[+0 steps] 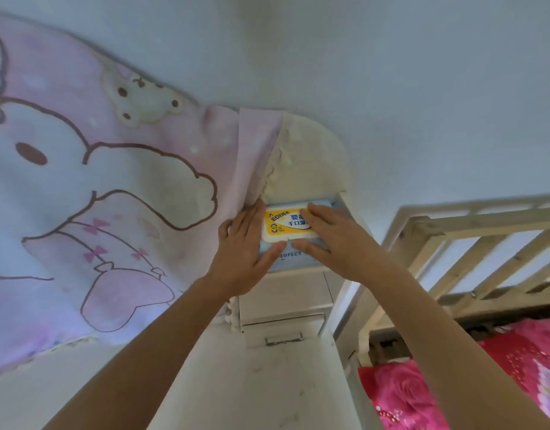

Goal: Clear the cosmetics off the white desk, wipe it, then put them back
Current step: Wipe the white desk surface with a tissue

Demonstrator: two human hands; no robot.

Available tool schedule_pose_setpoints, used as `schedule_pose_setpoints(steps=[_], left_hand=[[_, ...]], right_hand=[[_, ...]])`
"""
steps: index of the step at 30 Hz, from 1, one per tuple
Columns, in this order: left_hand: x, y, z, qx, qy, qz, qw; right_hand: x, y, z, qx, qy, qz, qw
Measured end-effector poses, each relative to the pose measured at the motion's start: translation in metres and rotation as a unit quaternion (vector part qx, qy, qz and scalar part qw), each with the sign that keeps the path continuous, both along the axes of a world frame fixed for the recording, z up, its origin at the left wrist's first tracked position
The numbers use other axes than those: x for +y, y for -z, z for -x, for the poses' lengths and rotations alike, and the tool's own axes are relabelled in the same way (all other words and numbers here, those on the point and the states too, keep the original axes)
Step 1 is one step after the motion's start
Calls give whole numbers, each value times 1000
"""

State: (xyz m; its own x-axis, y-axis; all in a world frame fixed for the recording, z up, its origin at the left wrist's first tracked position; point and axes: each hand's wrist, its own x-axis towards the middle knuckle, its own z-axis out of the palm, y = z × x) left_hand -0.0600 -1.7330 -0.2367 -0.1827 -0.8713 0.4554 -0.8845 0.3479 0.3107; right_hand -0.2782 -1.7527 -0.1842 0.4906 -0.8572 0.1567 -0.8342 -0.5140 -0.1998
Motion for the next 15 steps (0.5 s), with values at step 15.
schedule_pose_setpoints(steps=[15], left_hand=[[3,2,5,10,-30,-24,999]], right_hand=[[-42,-37,-14,-105,40,52,992]])
